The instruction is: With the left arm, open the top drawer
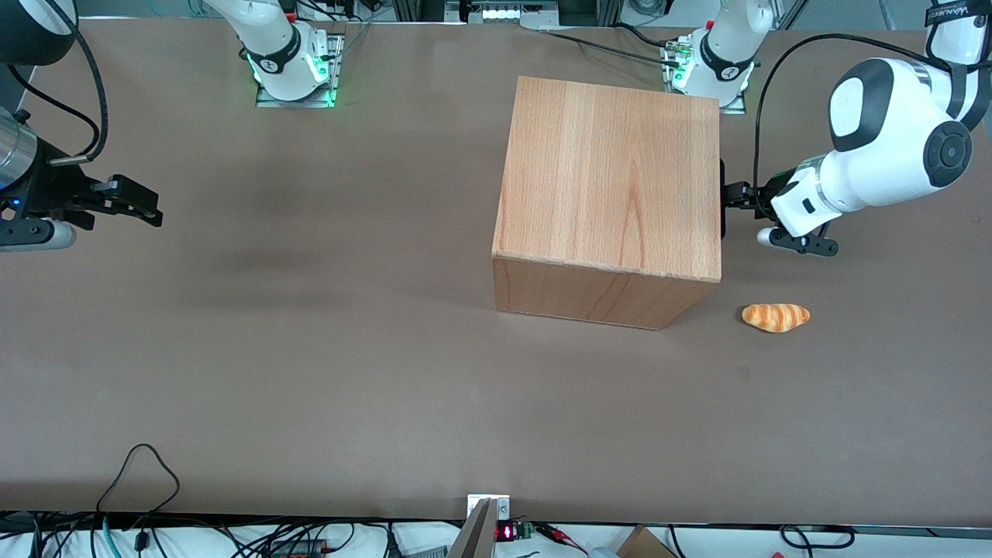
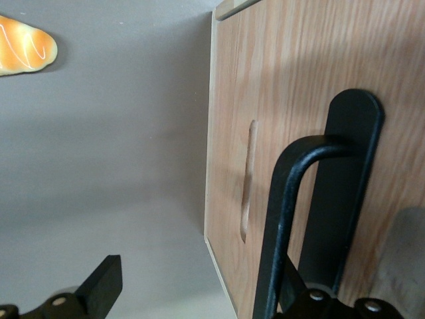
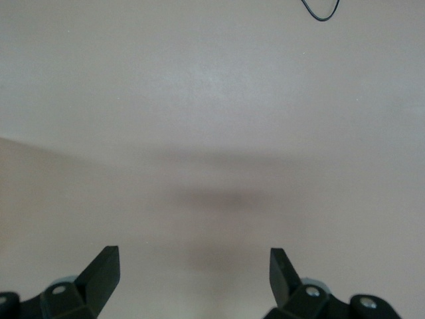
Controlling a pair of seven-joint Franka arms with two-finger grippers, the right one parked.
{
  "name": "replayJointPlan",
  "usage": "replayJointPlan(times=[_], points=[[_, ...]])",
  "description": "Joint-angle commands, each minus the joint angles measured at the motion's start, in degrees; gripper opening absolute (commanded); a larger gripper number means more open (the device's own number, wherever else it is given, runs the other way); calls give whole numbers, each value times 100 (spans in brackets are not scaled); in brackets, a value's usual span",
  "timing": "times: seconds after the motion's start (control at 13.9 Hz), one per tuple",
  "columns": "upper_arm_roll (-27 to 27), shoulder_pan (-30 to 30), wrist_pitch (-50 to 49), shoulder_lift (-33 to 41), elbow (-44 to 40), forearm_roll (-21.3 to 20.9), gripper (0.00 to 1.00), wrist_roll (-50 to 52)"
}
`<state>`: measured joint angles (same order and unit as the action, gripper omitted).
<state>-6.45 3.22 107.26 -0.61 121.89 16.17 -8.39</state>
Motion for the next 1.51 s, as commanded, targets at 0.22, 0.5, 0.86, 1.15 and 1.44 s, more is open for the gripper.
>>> replayJointPlan(times=[0.22,0.5,0.86,1.15,1.44], points=[[-14,231,40,52,28,-113,100,-171],[-5,442,40,34,10,-255,100,-163],[4,732,31,26,1,-510,100,-92],[4,943,31,8,-25,-721,100,-92],[4,1216,23,-62,-121,-852,100,-154]])
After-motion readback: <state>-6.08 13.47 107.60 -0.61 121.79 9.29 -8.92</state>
